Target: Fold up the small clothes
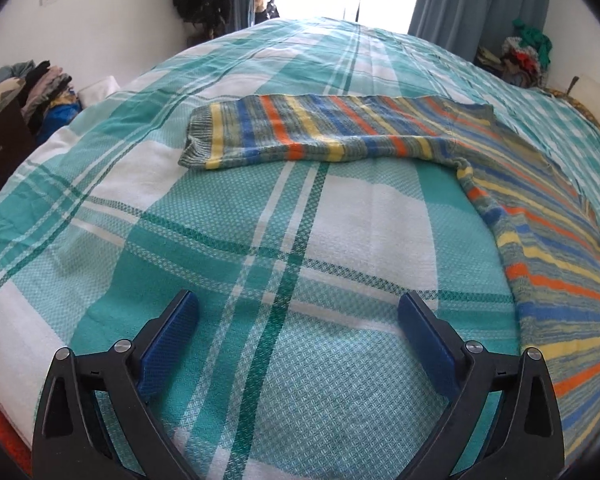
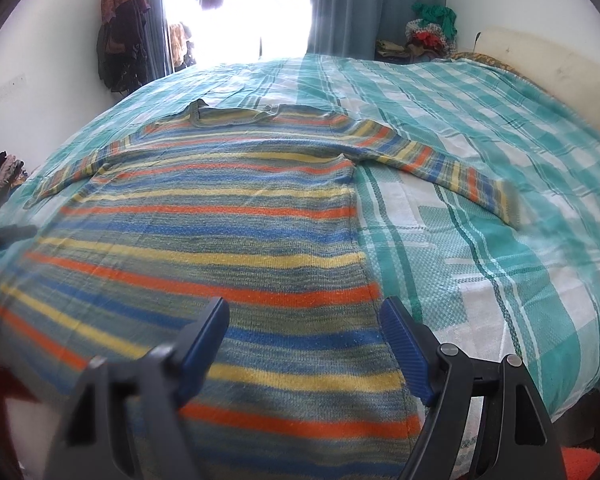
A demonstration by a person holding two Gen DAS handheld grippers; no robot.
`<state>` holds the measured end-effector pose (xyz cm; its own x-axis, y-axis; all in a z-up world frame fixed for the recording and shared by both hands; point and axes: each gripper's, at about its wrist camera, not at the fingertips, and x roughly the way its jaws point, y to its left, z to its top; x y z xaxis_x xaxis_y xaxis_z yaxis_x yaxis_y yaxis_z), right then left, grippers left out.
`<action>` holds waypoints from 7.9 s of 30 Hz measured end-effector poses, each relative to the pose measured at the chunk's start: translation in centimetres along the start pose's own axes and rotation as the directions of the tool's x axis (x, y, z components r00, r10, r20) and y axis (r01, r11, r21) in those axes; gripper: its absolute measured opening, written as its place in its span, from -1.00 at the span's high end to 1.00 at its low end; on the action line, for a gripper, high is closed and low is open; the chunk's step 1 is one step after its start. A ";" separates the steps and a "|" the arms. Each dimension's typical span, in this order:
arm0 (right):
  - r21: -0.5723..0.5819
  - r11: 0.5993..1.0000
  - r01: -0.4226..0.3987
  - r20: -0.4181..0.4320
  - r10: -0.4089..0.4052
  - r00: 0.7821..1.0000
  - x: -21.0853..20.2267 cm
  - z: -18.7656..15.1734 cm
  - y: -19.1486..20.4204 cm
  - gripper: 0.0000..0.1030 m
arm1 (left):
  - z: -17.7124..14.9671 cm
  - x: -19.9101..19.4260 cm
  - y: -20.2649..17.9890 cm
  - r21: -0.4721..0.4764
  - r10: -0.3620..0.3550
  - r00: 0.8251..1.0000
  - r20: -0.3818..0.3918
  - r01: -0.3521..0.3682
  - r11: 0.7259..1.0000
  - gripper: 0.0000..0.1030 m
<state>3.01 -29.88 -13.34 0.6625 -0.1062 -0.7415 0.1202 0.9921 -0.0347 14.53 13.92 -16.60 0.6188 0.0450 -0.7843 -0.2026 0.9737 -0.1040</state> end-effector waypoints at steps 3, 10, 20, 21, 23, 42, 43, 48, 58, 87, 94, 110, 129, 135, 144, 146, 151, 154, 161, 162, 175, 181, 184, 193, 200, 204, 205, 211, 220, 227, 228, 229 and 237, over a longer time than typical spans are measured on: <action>-0.002 1.000 0.001 -0.023 -0.001 1.000 0.7 -0.2 -0.1 -0.50 | -0.1 0.0 -0.2 0.007 0.003 1.000 0.001 -0.003 1.000 -0.98; 0.019 1.000 -0.010 -0.025 0.011 1.000 1.3 0.2 -0.3 -0.51 | -0.7 -0.2 -0.4 0.014 0.014 1.000 0.028 -0.015 1.000 -0.99; -0.023 1.000 -0.017 -0.035 0.016 0.999 1.6 0.4 0.6 -0.51 | -0.6 -0.1 -0.7 0.019 0.029 0.999 0.028 -0.030 0.999 -0.99; -0.024 1.000 -0.016 -0.032 0.015 0.999 1.6 0.4 0.7 -0.51 | -0.6 -0.1 -0.7 0.020 0.029 0.999 0.028 -0.030 0.999 -0.99; -0.025 1.000 -0.016 -0.029 0.016 0.999 1.5 0.5 0.8 -0.51 | -0.6 -0.1 -0.7 0.020 0.028 0.999 0.029 -0.029 0.999 -0.99; -0.070 0.997 -0.036 -0.029 0.034 0.999 1.4 1.7 2.9 -0.51 | -0.6 -0.1 -0.6 0.018 0.026 0.999 0.031 -0.026 0.999 -0.99; -0.075 0.996 -0.038 -0.032 0.036 0.999 1.5 1.7 3.0 -0.51 | -0.6 -0.1 -0.6 0.018 0.026 0.999 0.031 -0.026 0.999 -0.99; -0.093 0.995 -0.042 -0.035 0.039 0.999 1.7 1.5 3.4 -0.51 | -0.6 -0.1 -0.6 0.018 0.025 0.999 0.031 -0.026 0.999 -0.99; -0.110 0.993 -0.048 -0.054 0.042 0.998 2.2 1.4 3.7 -0.51 | -0.7 -0.1 -0.6 0.019 0.025 0.999 0.031 -0.026 0.999 -0.99; -0.209 0.978 -0.025 -0.023 0.021 1.000 1.2 2.2 6.3 -0.53 | -0.6 0.0 -1.1 0.038 0.083 0.996 0.026 -0.084 0.996 -0.99; -0.265 0.964 -0.035 -0.044 0.024 0.999 1.3 1.4 6.6 -0.54 | -0.5 -0.7 -0.9 0.015 0.082 0.996 -0.025 -0.082 0.997 -0.99; 0.377 0.922 -0.087 0.034 0.080 0.996 2.9 9.8 -16.4 -0.54 | 4.5 1.7 -3.6 0.129 -0.016 0.999 -0.035 0.020 0.991 -0.99; 0.675 0.737 0.038 -0.232 0.163 0.959 16.6 10.1 -32.5 0.96 | 2.8 3.4 -2.7 0.090 -0.068 0.996 -0.049 0.073 0.993 -0.99; 0.424 0.904 0.059 -0.104 -0.017 0.994 11.4 18.0 -26.4 0.96 | 2.8 3.4 -2.5 0.086 -0.074 0.997 -0.037 0.077 0.993 -0.99; 0.116 0.937 -0.329 -0.027 0.334 0.942 11.2 28.1 -3.7 0.96 | 2.7 3.2 -2.4 0.078 -0.085 0.996 -0.030 0.087 0.993 -0.99; 0.096 0.934 -0.345 -0.053 0.351 0.935 12.8 27.8 0.0 0.95 | 2.7 3.2 -2.4 0.076 -0.088 0.996 -0.029 0.090 0.993 -0.99; 0.138 0.885 -0.444 -0.140 0.462 0.876 16.4 26.4 2.9 0.52 | 2.7 3.2 -2.3 0.072 -0.096 0.995 -0.023 0.098 0.993 -0.99; 0.202 0.878 -0.435 -0.110 0.461 0.880 15.8 26.4 -0.2 0.53 | 2.6 3.2 -2.2 0.069 -0.101 0.995 -0.015 0.102 0.992 -0.99; 0.213 0.960 -0.181 -0.389 0.253 0.886 20.9 20.6 -5.7 0.56 | 2.5 3.2 -2.3 0.072 -0.095 0.995 -0.015 0.096 0.993 -0.99; 0.187 0.974 -0.128 -0.429 0.198 0.881 21.6 19.3 -6.4 0.83 | 2.5 3.2 -2.3 0.073 -0.094 0.995 -0.015 0.095 0.993 -0.99; 0.116 0.981 -0.156 -0.359 0.188 0.914 18.5 15.7 -7.1 0.78 | 2.5 3.2 -2.3 0.072 -0.094 0.995 -0.015 0.095 0.993 -0.99; 0.047 0.986 -0.157 -0.178 0.163 0.970 9.5 13.9 -4.5 0.50 | 2.5 3.2 -2.2 0.067 -0.101 0.995 -0.012 0.101 0.993 -0.99; 0.002 0.976 -0.220 -0.188 0.216 0.958 6.6 10.4 -2.0 0.33 | 2.5 3.2 -2.3 0.071 -0.095 0.995 -0.016 0.095 0.993 -0.99; -0.067 0.994 -0.087 0.000 0.088 0.996 0.5 3.0 0.7 0.23 | 2.6 3.3 -2.4 0.078 -0.081 0.997 -0.019 0.082 0.994 -0.99; -0.080 0.994 -0.074 0.013 0.075 0.997 1.1 3.1 1.7 0.07 | 2.5 3.3 -2.8 0.097 -0.044 0.999 -0.014 0.046 0.994 -0.99; -0.129 0.988 -0.080 -0.022 0.078 0.997 2.3 2.4 2.9 0.07 | 2.2 2.7 -3.7 0.141 0.037 0.999 0.014 -0.038 0.989 -0.99; -0.144 0.986 -0.085 -0.030 0.082 0.996 2.4 2.2 3.3 0.07 | 2.2 2.7 -3.7 0.144 0.044 0.999 0.013 -0.045 0.989 -0.99; -0.231 0.967 -0.105 -0.033 0.100 0.994 2.3 1.5 5.1 0.07 | 4.0 1.5 -1.1 0.036 -0.105 0.985 -0.138 0.111 0.993 -0.98; -0.244 0.960 -0.135 -0.035 0.130 0.991 2.2 1.6 5.7 0.04 | 13.3 4.5 12.1 -0.408 -0.156 0.974 -0.166 0.076 0.910 -0.82; -0.249 0.961 -0.124 -0.044 0.117 0.992 2.5 1.4 5.8 0.04 | 13.4 7.9 9.2 -0.320 -0.155 0.959 -0.238 0.073 0.945 0.06; -0.247 0.961 -0.125 -0.046 0.117 0.992 2.6 1.4 5.7 0.03 | 13.5 8.1 8.9 -0.304 -0.139 0.958 -0.252 0.058 0.951 0.43; -0.244 0.961 -0.128 -0.048 0.119 0.992 2.6 1.4 5.6 0.03 | 13.5 8.2 8.6 -0.287 -0.118 0.955 -0.271 0.037 0.957 0.99; -0.194 0.968 -0.162 -0.036 0.158 0.987 2.2 2.2 4.9 0.03 | 20.1 1.9 -0.4 -0.077 -0.109 0.987 -0.118 0.100 0.992 0.98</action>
<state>6.66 -25.38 -13.68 0.6463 0.0543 -0.7612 -0.1343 0.9900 -0.0435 31.07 18.09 -5.70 0.5433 -0.0878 -0.8349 -0.1975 0.9532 -0.2287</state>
